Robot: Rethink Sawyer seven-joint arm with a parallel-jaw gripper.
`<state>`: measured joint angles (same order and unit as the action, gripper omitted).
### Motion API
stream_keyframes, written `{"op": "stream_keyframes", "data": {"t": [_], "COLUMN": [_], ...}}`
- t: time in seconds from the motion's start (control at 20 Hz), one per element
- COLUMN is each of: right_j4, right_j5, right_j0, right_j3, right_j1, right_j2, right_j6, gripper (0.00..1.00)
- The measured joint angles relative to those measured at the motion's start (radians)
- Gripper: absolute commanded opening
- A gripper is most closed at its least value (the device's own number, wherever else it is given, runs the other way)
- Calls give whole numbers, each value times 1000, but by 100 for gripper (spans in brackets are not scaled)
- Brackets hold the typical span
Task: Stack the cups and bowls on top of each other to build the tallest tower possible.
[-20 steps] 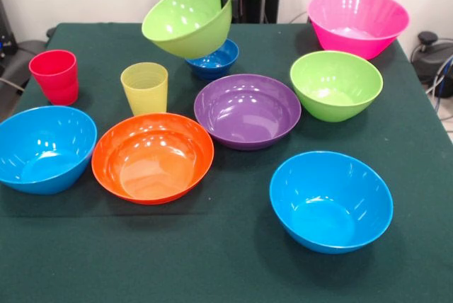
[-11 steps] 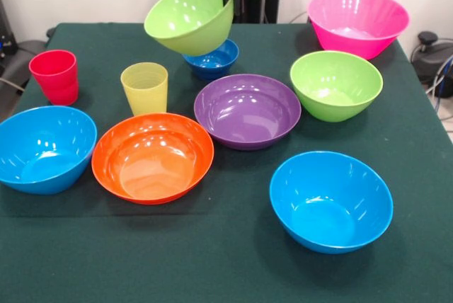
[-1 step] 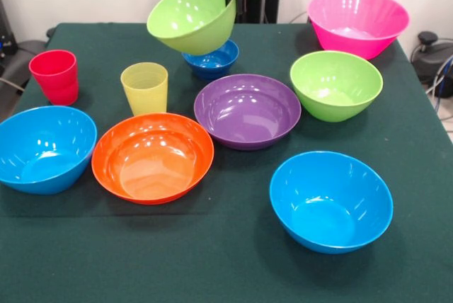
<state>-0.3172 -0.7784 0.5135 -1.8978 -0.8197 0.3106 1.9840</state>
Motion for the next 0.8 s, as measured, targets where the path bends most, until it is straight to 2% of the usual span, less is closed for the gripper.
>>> {"op": "stream_keyframes", "data": {"t": [0.8], "right_j4": [0], "right_j5": [91], "right_j0": [-40], "right_j3": [-4], "right_j1": [64], "right_j2": [-49], "right_j6": [0], "gripper": [0]}}
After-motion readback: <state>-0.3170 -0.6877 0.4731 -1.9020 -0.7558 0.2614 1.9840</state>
